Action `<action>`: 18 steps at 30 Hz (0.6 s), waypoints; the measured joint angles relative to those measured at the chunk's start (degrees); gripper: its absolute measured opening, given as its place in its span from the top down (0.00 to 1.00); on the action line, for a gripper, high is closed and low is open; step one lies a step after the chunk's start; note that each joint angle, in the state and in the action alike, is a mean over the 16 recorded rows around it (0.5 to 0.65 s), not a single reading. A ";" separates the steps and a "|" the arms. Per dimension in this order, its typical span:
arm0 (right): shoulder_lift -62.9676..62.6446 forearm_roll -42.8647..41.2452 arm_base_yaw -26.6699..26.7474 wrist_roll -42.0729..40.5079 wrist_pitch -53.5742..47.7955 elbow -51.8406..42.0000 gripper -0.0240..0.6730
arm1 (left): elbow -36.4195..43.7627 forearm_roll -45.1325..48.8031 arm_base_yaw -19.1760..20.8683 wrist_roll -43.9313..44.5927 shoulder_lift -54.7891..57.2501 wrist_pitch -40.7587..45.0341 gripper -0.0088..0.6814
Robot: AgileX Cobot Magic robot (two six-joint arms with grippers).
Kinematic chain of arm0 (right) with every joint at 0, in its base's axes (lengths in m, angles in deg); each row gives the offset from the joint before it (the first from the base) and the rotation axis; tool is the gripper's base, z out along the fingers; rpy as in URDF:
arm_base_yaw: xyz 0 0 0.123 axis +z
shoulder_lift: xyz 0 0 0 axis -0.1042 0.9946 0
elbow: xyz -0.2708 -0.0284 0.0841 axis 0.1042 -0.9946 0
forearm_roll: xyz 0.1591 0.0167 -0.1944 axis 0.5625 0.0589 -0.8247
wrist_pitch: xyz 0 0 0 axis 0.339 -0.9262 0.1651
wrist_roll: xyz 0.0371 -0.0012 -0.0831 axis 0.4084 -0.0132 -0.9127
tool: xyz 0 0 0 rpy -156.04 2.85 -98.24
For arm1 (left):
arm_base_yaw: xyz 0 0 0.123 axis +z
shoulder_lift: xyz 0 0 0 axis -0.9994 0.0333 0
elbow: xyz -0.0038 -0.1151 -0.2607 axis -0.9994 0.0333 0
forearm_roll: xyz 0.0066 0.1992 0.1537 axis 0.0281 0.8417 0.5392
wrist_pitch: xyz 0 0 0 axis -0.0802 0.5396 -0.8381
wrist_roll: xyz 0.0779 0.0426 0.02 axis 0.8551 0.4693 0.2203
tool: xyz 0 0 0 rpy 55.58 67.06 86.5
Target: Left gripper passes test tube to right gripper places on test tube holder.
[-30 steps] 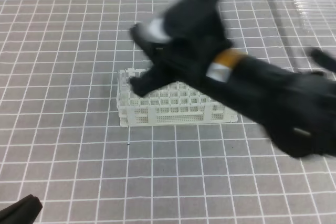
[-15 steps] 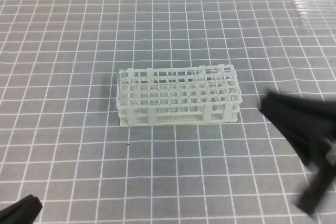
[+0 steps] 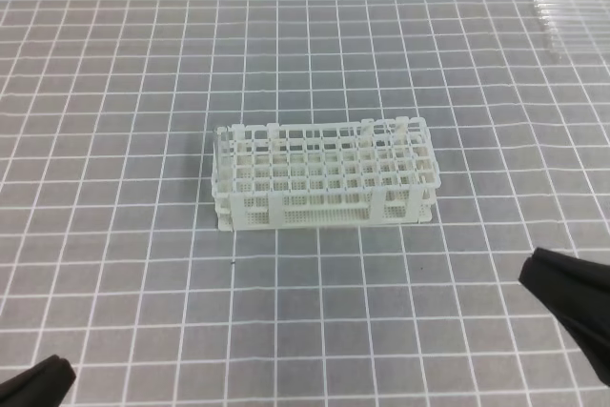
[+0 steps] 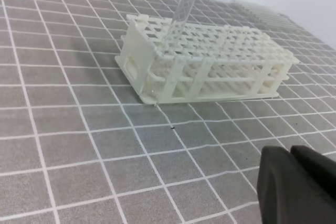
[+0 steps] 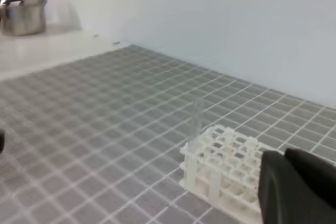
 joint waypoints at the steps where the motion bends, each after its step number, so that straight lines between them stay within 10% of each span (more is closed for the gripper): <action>1: -0.29 0.17 -1.01 0.00 0.29 -0.72 0.98 | 0.00 0.00 0.00 0.00 0.00 0.10 0.99; 18: -19.83 4.47 -31.34 0.13 -9.58 -14.18 0.98 | 0.00 0.00 0.01 0.01 0.05 1.12 0.99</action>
